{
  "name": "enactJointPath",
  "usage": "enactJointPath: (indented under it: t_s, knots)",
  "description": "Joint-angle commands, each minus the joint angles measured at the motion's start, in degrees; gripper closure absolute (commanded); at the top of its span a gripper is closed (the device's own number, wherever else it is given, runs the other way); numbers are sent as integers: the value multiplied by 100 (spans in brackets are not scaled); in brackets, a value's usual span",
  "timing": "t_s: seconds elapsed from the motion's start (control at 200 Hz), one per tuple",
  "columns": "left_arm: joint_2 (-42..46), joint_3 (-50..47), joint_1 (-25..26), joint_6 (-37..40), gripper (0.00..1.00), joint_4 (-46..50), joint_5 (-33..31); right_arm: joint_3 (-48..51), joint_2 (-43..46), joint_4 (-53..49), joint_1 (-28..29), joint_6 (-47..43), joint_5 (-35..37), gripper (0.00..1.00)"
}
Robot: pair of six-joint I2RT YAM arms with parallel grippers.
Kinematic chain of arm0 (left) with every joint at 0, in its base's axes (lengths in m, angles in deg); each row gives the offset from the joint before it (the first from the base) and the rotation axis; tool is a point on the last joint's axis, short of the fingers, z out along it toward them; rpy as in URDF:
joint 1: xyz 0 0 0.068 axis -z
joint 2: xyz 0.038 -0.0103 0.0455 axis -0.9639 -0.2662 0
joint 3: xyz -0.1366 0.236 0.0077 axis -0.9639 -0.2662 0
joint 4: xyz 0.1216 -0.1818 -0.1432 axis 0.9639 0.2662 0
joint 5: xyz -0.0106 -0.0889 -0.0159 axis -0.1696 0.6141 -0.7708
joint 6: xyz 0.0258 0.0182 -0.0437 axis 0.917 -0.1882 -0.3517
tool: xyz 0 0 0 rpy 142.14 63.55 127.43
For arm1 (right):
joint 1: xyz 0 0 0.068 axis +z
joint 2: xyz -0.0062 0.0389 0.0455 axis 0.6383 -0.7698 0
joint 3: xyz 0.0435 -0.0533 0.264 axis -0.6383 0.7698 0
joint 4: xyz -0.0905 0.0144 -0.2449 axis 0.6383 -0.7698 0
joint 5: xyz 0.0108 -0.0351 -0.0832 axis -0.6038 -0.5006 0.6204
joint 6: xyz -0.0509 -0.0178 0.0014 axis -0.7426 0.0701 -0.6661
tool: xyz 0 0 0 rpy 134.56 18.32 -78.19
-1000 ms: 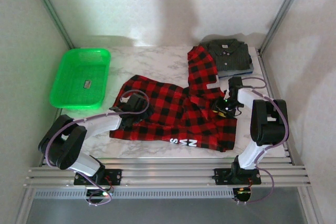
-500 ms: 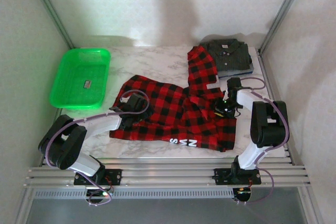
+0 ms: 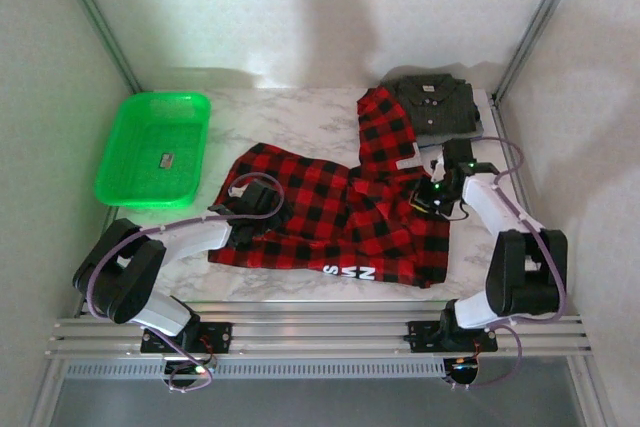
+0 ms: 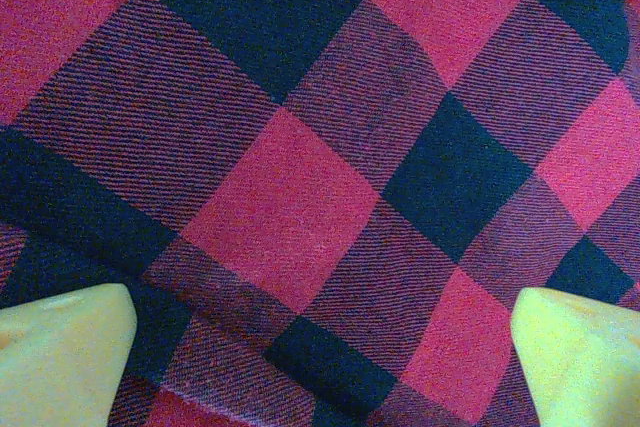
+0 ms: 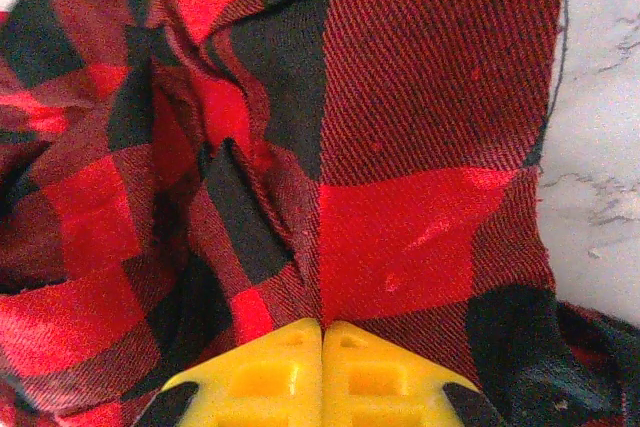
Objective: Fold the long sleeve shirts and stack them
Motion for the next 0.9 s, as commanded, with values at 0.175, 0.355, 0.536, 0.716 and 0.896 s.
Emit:
enactJointPath:
  t_s: [0.175, 0.355, 0.536, 0.716, 0.896]
  knots:
    - [-42, -1, 38, 78, 4, -81, 167, -300, -16, -477, 40, -69, 196, 100]
    - [-89, 61, 38, 273, 4, -13, 181, -244, -691, 78, 38, 31, 597, 100]
    - [-80, -97, -92, 115, 4, 460, -2, -382, -1445, 470, 45, 130, 1057, 95]
    - [280, -616, -329, -142, 3, 562, -57, -632, -1418, 365, 37, 226, 1310, 69]
    - [426, -549, -315, -99, 3, 24, 456, -531, -775, 24, 45, 308, 846, 54]
